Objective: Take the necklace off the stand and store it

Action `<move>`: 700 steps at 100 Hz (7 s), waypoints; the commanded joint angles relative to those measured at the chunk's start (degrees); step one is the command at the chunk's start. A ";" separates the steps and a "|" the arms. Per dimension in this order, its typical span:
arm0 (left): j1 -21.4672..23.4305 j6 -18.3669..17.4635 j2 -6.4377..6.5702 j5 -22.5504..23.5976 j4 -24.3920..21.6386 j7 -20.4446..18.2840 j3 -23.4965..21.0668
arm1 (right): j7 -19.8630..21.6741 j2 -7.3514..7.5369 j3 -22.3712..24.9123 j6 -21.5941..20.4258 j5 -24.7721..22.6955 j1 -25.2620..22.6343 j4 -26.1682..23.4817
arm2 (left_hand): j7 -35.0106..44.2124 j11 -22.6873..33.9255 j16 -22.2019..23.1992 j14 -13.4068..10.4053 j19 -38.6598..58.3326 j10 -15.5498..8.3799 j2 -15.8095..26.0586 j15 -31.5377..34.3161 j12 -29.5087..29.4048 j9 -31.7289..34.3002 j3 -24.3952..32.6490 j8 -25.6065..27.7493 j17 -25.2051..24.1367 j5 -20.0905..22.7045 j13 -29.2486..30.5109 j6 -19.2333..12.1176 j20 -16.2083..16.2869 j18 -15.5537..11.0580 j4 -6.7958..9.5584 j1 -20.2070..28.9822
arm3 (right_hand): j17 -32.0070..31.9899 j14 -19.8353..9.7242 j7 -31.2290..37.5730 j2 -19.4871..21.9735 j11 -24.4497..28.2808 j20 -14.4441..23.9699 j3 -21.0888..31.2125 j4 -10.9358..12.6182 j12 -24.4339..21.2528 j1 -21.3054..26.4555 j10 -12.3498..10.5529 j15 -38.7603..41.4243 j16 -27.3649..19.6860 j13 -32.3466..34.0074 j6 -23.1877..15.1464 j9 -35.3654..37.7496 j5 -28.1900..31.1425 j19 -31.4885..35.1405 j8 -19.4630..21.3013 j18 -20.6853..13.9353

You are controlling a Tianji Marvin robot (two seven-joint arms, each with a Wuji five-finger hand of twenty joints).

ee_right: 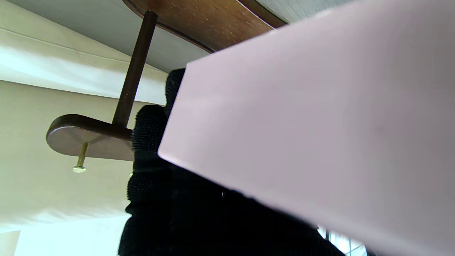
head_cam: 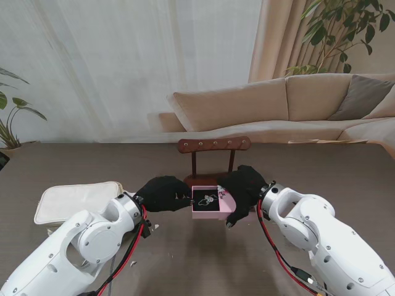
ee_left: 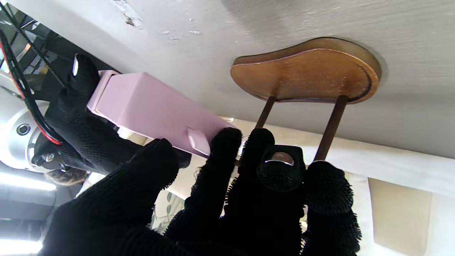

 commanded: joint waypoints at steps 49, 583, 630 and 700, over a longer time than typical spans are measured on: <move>-3.81 -0.11 -1.28 -3.44 2.31 1.24 4.42 | 0.42 -0.52 -3.39 1.91 0.82 1.91 -0.48 | -1.00 -0.81 1.57 1.19 -0.11 2.19 1.67 -0.77 -0.41 -1.46 -3.09 -0.11 -2.41 -0.29 -0.91 -0.74 0.83 0.64 0.97 0.34 | 5.40 -8.81 14.96 10.70 2.46 -0.56 12.27 6.02 2.73 48.28 -8.34 5.38 2.95 7.96 -20.88 4.12 6.82 1.27 0.92 -0.77; 15.96 5.31 1.96 38.54 10.09 7.99 -21.80 | -0.89 -1.12 -2.83 2.68 8.08 -1.57 3.44 | 50.04 -11.79 -10.53 3.01 -9.25 -12.19 -26.62 -21.33 3.94 20.88 15.15 -1.82 6.60 -2.50 4.94 -16.70 -18.19 -3.41 -5.73 10.91 | 5.18 -8.36 14.90 11.02 2.55 -0.57 11.96 6.21 2.81 48.36 -8.04 5.59 2.98 7.94 -20.40 4.19 6.79 1.23 0.91 -0.56; 16.20 -3.40 0.89 30.66 7.38 14.46 -22.38 | -1.26 -1.22 -2.65 2.83 8.71 -1.30 4.45 | 54.19 -11.07 -12.06 4.42 -12.08 -11.82 -27.88 -23.56 6.05 20.61 15.22 -2.96 8.15 -3.01 5.71 -14.08 -21.17 -4.18 -5.01 13.65 | 5.23 -8.30 14.89 11.05 2.59 -0.57 11.89 6.25 2.81 48.35 -8.01 5.61 2.96 7.94 -20.31 4.20 6.76 1.29 0.92 -0.59; 12.31 -5.01 0.53 25.36 4.71 12.09 -13.96 | -1.09 -1.16 -2.40 2.73 8.70 -0.93 5.17 | 54.21 -11.31 -11.95 3.95 -12.80 -11.74 -25.83 -23.83 6.72 19.80 13.84 -2.22 6.60 -4.88 5.43 -13.87 -20.42 -2.83 -4.90 13.27 | 5.25 -8.32 14.87 11.08 2.61 -0.63 11.82 6.27 2.80 48.37 -7.96 5.61 2.91 7.95 -20.20 4.20 6.73 1.28 0.94 -0.65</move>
